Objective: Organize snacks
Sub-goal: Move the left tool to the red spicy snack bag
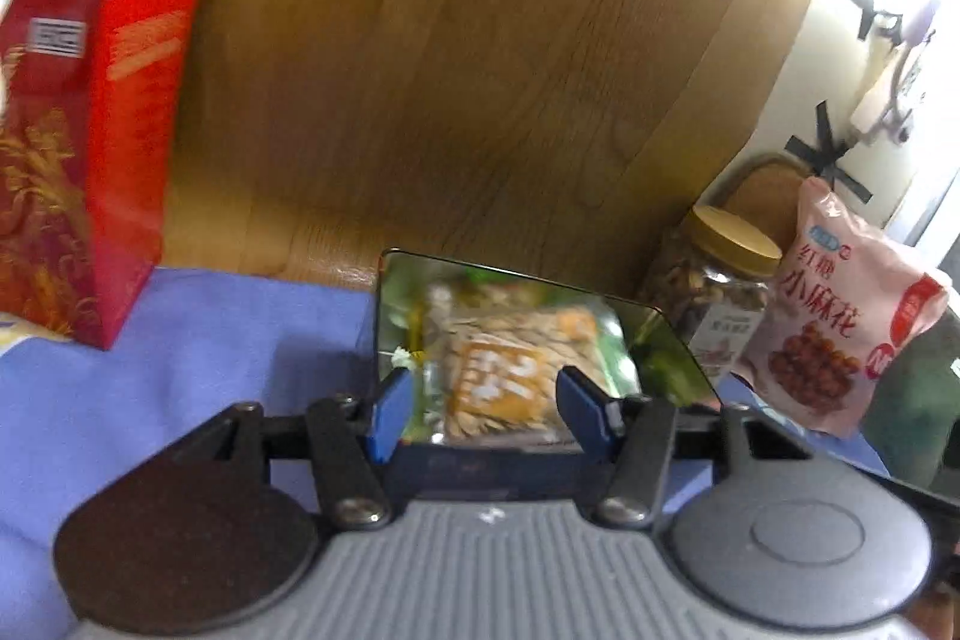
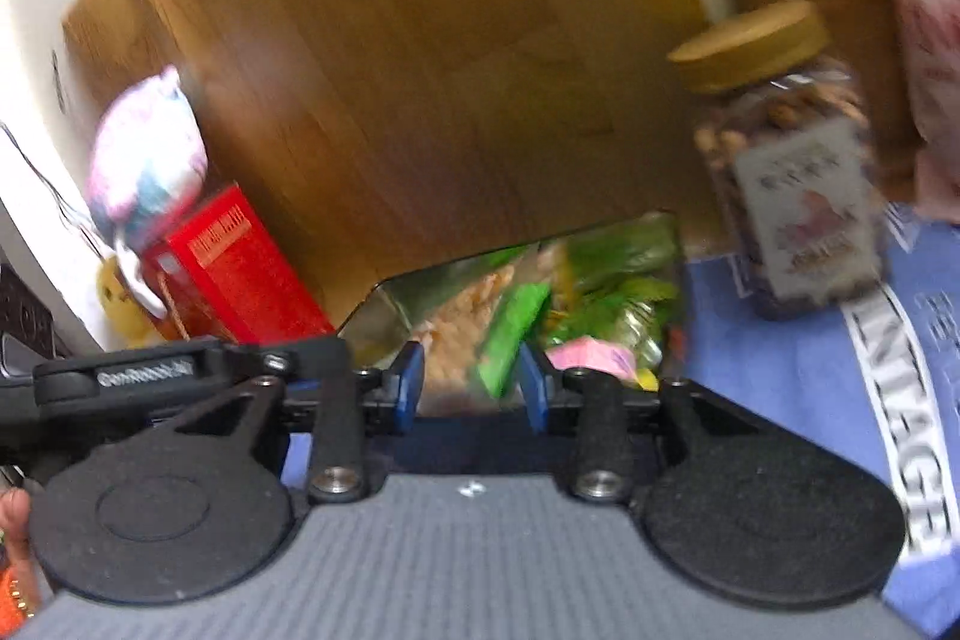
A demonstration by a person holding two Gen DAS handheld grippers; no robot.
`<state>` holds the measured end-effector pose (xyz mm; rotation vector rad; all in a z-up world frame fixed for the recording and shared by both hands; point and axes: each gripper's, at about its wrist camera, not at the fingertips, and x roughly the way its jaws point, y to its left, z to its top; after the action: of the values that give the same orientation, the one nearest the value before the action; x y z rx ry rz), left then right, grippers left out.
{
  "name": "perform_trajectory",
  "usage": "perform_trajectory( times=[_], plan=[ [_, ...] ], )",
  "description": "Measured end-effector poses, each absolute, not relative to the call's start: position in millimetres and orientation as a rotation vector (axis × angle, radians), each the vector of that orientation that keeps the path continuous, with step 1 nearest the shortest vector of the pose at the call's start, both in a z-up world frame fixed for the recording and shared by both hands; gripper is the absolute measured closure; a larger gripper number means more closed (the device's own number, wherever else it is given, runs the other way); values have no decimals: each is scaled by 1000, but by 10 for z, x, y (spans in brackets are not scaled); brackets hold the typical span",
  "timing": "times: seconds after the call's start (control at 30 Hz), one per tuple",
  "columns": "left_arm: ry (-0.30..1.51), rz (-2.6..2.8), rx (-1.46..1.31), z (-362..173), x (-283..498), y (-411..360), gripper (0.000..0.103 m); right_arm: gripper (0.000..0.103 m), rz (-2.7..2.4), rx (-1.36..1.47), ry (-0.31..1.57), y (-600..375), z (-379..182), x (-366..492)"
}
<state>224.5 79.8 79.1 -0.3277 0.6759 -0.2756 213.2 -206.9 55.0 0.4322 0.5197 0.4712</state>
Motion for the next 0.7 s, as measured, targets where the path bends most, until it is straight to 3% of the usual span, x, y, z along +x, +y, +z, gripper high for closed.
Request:
perform_trajectory(
  times=[0.37,0.7],
  plan=[
    [766,-307,-311,671,1392,841,47,64,517,642,685,-2333,142,1379],
    [880,-231,-320,371,689,975,43,64,600,574,766,-1878,76,959]
  ],
)
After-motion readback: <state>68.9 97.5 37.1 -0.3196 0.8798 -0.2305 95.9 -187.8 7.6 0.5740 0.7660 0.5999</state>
